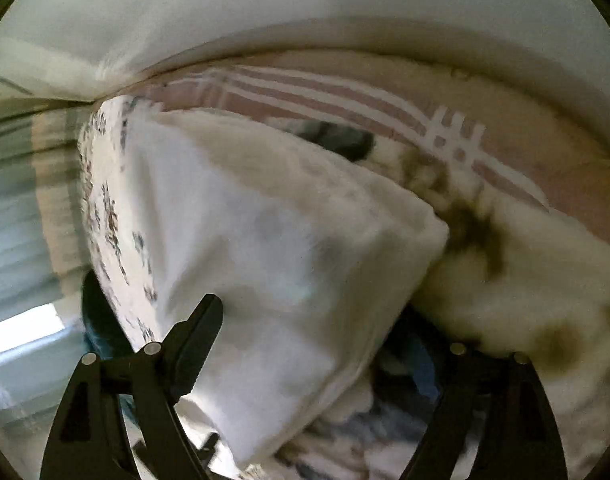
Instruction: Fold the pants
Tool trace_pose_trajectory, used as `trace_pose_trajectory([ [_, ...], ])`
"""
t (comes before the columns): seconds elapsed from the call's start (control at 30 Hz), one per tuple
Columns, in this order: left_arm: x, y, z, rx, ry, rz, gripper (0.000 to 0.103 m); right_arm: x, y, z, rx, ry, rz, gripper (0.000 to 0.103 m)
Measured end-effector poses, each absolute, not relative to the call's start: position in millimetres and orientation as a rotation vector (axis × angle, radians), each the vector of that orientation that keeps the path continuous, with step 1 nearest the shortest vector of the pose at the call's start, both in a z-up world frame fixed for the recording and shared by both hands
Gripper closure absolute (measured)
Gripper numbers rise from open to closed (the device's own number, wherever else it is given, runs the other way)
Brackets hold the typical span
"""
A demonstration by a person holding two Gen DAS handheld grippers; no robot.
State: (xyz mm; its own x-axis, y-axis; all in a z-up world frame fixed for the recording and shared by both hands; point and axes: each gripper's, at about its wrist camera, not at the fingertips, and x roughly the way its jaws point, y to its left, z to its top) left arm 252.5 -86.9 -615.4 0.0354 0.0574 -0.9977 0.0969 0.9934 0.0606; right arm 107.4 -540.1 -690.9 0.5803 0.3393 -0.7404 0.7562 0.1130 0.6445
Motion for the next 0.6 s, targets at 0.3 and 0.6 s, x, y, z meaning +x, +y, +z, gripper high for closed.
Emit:
trace_pose_trajectory([
  [0.3, 254, -84, -625, 0.059, 1.487, -0.007, 0.0, 113, -561, -721, 1.804, 0.994, -0.38, 0.0],
  [0.6, 255, -47, -564, 0.035, 1.416, 0.074, 0.0, 168, -475, -617, 1.145, 0.973, -0.514, 0.092],
])
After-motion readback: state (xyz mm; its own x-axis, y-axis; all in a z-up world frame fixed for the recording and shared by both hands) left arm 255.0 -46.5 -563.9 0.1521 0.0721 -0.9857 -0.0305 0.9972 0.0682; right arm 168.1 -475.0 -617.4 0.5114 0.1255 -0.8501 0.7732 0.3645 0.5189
